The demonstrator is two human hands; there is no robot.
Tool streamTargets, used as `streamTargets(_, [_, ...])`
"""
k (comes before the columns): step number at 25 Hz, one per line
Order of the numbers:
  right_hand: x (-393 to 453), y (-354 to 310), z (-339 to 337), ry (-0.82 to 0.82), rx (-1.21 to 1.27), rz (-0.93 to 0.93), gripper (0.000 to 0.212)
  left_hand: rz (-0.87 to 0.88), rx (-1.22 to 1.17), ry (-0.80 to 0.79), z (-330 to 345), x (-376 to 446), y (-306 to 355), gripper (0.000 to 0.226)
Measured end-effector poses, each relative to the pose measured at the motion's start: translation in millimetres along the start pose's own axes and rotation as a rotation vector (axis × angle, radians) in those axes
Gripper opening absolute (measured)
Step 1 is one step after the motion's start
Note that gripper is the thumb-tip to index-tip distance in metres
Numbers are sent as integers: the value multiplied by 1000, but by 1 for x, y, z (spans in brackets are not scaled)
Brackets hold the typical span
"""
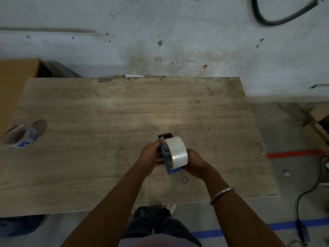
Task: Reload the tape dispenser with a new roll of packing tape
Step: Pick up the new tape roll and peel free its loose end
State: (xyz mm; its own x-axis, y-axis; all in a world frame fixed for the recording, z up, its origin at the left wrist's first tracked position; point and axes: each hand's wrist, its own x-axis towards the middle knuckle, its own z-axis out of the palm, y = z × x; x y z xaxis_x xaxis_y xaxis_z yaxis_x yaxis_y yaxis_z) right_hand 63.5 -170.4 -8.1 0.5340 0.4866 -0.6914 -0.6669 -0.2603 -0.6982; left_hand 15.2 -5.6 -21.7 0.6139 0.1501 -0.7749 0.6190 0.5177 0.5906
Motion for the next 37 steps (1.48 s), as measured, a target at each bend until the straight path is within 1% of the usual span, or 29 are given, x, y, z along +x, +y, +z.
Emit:
streamTargets(3, [5, 3, -3, 43, -123, -28, 13, -3, -19, 19, -1, -1, 0, 35])
streamTargets(6, [6, 0, 2, 97, -132, 6, 13, -52, -66, -13, -5, 2, -4, 41])
streamTargets(8, [2, -5, 9, 118, -28, 48, 27, -72, -63, -7, -6, 2, -5, 34])
streamTargets(10, [-1, -11, 11, 71, 75, 57, 44, -81, -60, 11, -7, 2, -5, 30])
streamTargets(12, [-6, -20, 10, -8, 122, 61, 55, -89, -64, 30, -8, 3, -3, 27])
streamTargets(14, [-5, -25, 8, -69, 110, 75, 63, -103, -79, 55, -8, 5, -1, 24])
streamTargets(17, [0, -29, 11, -40, -17, 139, 80, -107, -103, 94, -9, 7, 5, 30])
streamTargets(18, [2, -27, 11, -36, -22, 146, 82, -101, -107, 98, -8, 7, 7, 33])
streamTargets(20, [5, -24, 8, -67, 0, 129, 78, -84, -125, 111, -8, 7, 9, 37])
streamTargets(23, [5, -18, 3, -170, -10, 33, 55, -68, -159, 150, -13, 10, 10, 40])
streamTargets(26, [5, -13, 4, -105, -9, -22, 54, -50, -246, 172, -13, 10, 17, 35])
streamTargets(28, [3, -13, 7, -111, -25, -32, 55, 4, -274, 170, -9, 8, 26, 33])
streamTargets(31, [-3, -23, 7, -143, 33, -164, 56, 74, -197, 166, -7, 11, 29, 36])
streamTargets(33, [-5, -35, 9, -118, 84, -232, 52, 80, -161, 190, -9, 11, 27, 38])
streamTargets(35, [-2, -42, 10, -83, 41, -263, 50, 93, -145, 214, -11, 12, 22, 36])
streamTargets(37, [0, -43, 14, -46, -69, -299, 48, 105, -141, 248, -10, 8, 20, 29])
